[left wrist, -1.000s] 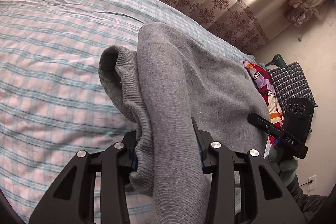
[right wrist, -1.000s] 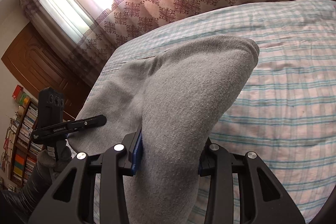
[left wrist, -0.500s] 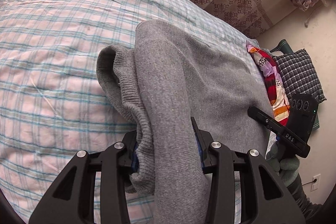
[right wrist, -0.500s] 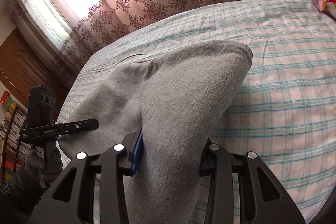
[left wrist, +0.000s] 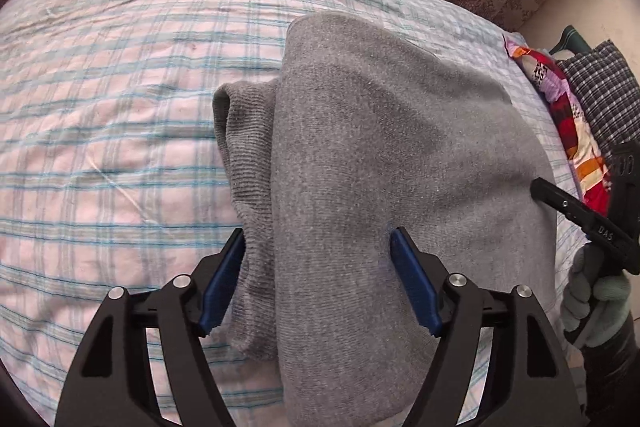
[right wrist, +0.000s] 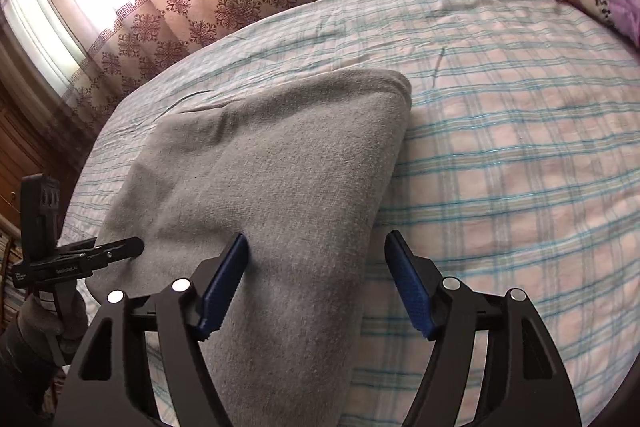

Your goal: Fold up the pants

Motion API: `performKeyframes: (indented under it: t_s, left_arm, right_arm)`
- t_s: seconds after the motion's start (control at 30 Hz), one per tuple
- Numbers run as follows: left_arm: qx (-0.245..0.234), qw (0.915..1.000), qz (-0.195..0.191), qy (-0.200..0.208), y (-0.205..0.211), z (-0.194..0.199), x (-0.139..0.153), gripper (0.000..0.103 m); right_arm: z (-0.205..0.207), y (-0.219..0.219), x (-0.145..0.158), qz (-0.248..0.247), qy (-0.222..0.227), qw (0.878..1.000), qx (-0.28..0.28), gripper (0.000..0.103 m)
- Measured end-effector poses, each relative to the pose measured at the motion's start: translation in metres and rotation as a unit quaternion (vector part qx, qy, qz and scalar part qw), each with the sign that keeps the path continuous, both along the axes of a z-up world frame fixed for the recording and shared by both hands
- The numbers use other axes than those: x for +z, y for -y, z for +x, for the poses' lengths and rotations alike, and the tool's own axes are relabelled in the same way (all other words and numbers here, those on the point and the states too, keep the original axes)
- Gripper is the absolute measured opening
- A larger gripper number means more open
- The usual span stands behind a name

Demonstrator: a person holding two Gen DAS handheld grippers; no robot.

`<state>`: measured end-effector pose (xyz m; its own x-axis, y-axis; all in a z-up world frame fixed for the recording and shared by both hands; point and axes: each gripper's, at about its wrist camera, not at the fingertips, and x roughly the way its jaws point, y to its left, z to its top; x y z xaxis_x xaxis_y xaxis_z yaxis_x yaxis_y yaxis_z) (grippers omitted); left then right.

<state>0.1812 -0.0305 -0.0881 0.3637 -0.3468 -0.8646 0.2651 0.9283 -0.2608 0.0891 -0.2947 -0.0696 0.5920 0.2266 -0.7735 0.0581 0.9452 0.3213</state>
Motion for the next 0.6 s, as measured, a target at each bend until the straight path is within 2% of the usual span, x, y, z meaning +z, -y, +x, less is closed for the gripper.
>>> performKeyframes:
  t_s: [0.1,0.17,0.23,0.3,0.4,0.53,0.6]
  left_arm:
    - [-0.016,0.9966,0.069,0.042,0.013,-0.013,0.020,0.075]
    - [-0.030,0.9923,0.100,0.067,0.020,-0.028,0.031,0.075]
    - [-0.045,0.9872,0.126,0.086,0.028,-0.043,0.036,0.075]
    - [-0.059,0.9823,0.150,0.095,0.035,-0.055,0.033,0.075]
    - [-0.064,0.9791,0.168,0.095,0.040,-0.062,0.022,0.075]
    - [-0.047,0.9842,0.149,0.083,0.033,-0.061,0.011,0.075]
    - [-0.049,0.9841,0.147,0.086,0.032,-0.064,0.007,0.075]
  right_arm:
    - [-0.026,-0.009,0.023,-0.069,0.033,0.997,-0.026,0.071]
    - [-0.043,-0.020,0.037,-0.109,0.056,0.992,-0.027,0.071]
    - [-0.061,-0.031,0.046,-0.113,0.074,0.991,-0.018,0.071]
    - [-0.075,-0.041,0.045,-0.107,0.073,0.992,-0.001,0.071]
    - [-0.087,-0.058,0.031,-0.109,0.054,0.992,0.021,0.071]
    - [-0.094,-0.071,0.003,-0.136,0.015,0.990,0.020,0.071]
    - [-0.096,-0.073,-0.012,-0.151,-0.009,0.988,0.013,0.072]
